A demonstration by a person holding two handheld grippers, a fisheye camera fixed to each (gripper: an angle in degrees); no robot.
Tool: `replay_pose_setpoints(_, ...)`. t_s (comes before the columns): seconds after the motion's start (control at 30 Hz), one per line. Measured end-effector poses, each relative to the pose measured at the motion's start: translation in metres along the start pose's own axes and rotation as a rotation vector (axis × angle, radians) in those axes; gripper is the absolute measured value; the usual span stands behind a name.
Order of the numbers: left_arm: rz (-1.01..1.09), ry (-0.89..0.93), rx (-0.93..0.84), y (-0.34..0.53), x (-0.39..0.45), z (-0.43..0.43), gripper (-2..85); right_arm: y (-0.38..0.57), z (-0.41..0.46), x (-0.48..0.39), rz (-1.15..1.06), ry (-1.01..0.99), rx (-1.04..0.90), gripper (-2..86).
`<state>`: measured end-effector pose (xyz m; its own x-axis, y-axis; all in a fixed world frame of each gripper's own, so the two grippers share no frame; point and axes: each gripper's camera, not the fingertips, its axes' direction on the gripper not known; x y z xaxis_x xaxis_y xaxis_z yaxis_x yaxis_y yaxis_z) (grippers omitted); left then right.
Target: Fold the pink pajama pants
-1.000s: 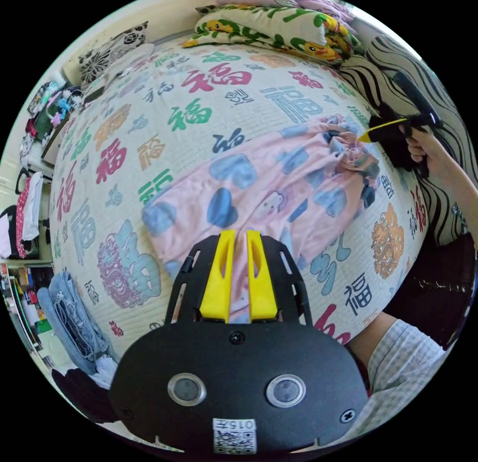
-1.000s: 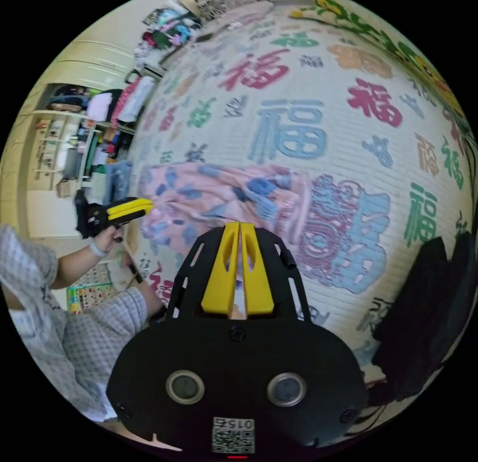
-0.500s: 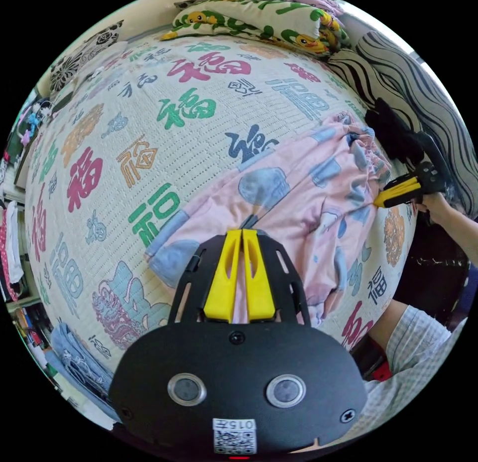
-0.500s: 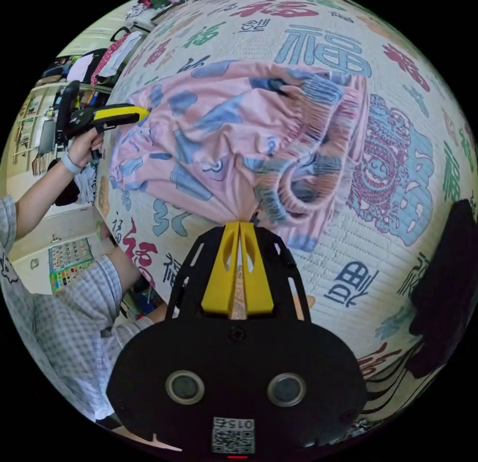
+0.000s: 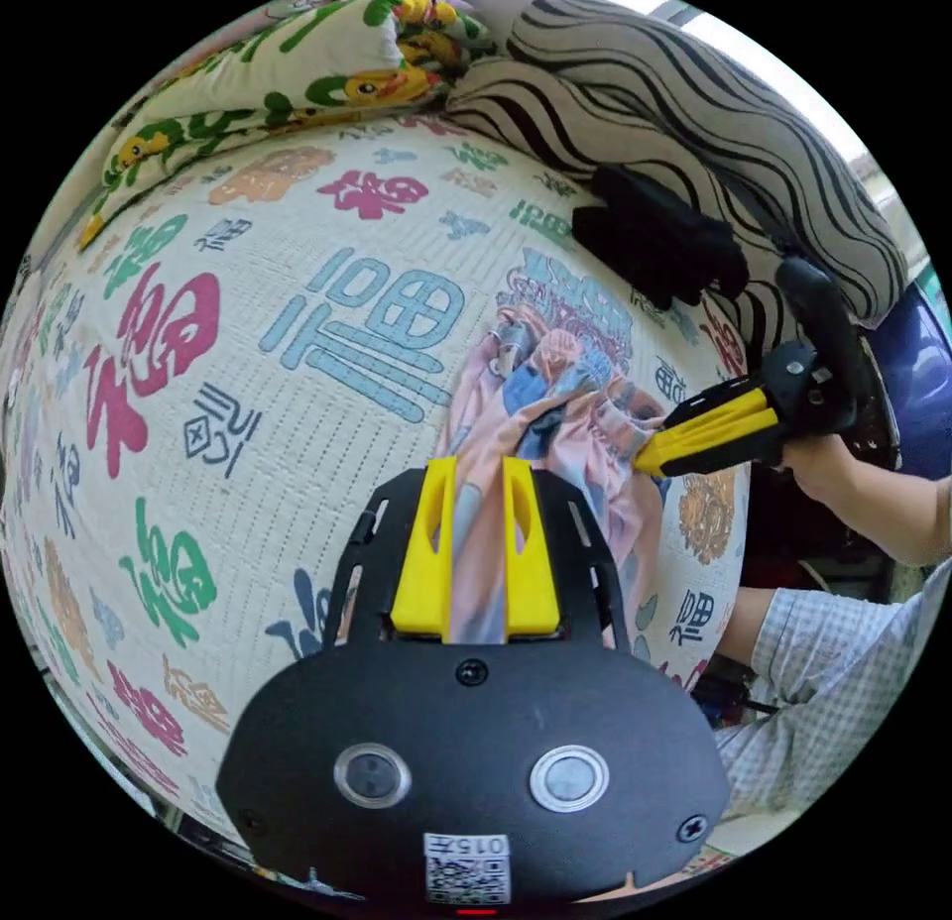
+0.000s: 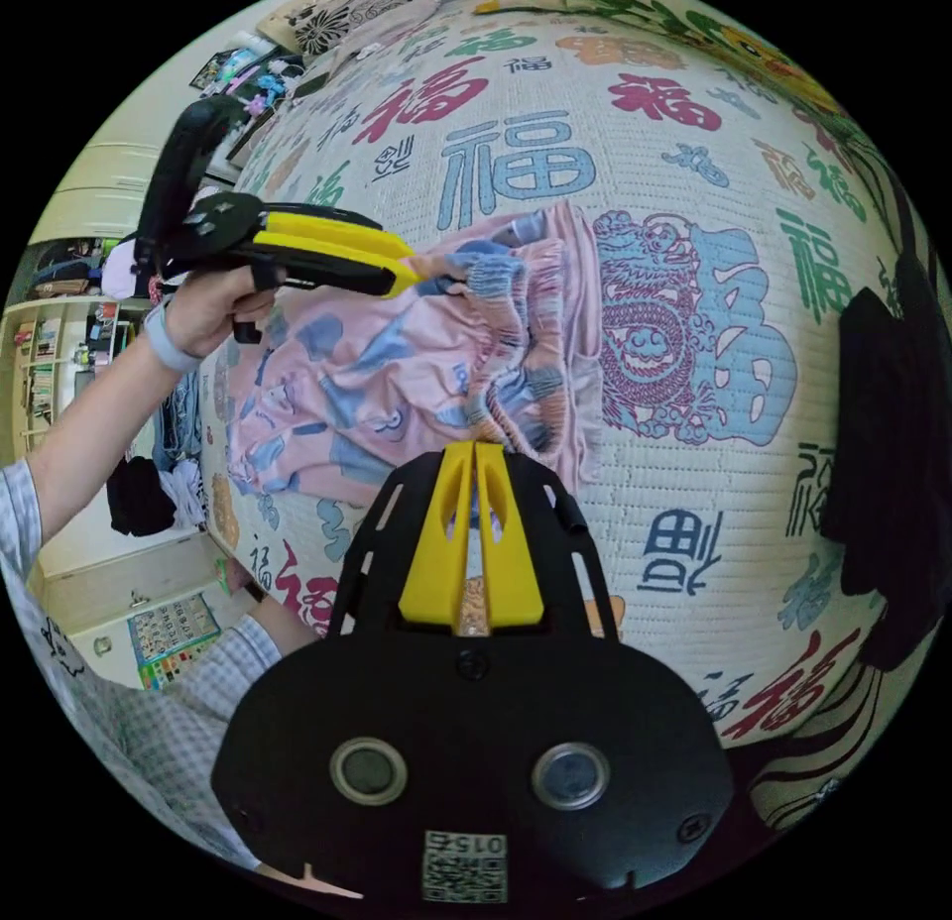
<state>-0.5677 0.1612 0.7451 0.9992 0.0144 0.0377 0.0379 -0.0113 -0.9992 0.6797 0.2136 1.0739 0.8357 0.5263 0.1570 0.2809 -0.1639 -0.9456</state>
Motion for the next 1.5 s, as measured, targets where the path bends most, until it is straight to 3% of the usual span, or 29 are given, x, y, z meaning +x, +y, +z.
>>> replay_pose_setpoints(0.1,0.083,0.025,-0.109,-0.024,-0.013,0.002,3.0,-0.002,0.003,0.009,-0.011,0.014,-0.001,-1.0)
replay_pose_setpoints(0.3,0.006,0.051,-0.107,-0.026,-0.041,-0.018,0.6,-0.009,0.025,0.013,-0.004,0.077,-0.001,-0.7)
replay_pose_setpoints(0.4,0.029,0.048,-0.094,-0.022,-0.041,-0.024,1.2,-0.01,0.025,0.016,0.022,-0.008,0.019,0.4)
replay_pose_setpoints(0.5,-0.025,0.063,-0.005,-0.002,-0.046,-0.055,2.9,-0.004,0.016,0.004,0.037,0.041,0.049,5.9)
replay_pose_setpoints(0.57,-0.129,0.011,0.156,0.038,-0.055,-0.098,3.9,-0.004,0.015,-0.026,-0.038,0.129,0.096,6.6)
replay_pose_setpoints(0.63,-0.214,-0.032,0.21,0.072,-0.062,-0.125,5.0,-0.012,0.029,-0.048,-0.112,0.077,0.088,7.0)
replay_pose_setpoints(0.8,-0.302,0.009,0.0,0.141,-0.075,-0.123,7.2,-0.043,0.096,-0.088,-0.199,0.121,-0.028,8.0)
replay_pose_setpoints(0.9,-0.287,0.034,-0.1,0.153,-0.08,-0.096,4.2,-0.047,0.12,-0.091,-0.207,0.196,-0.052,3.5)
replay_pose_setpoints(1.07,-0.239,-0.088,-0.118,0.149,-0.077,-0.102,0.2,-0.045,0.129,-0.072,-0.139,0.123,-0.113,-0.6)
replay_pose_setpoints(1.3,-0.281,-0.12,-0.071,0.164,-0.065,-0.128,2.9,-0.053,0.131,-0.075,-0.072,0.121,-0.052,3.3)
replay_pose_setpoints(1.4,-0.349,-0.072,0.021,0.19,-0.056,-0.163,4.4,-0.051,0.122,-0.094,-0.121,0.019,0.043,5.0)
replay_pose_setpoints(1.5,-0.422,-0.043,-0.038,0.217,-0.052,-0.166,5.2,-0.063,0.149,-0.13,-0.268,-0.125,-0.027,6.2)
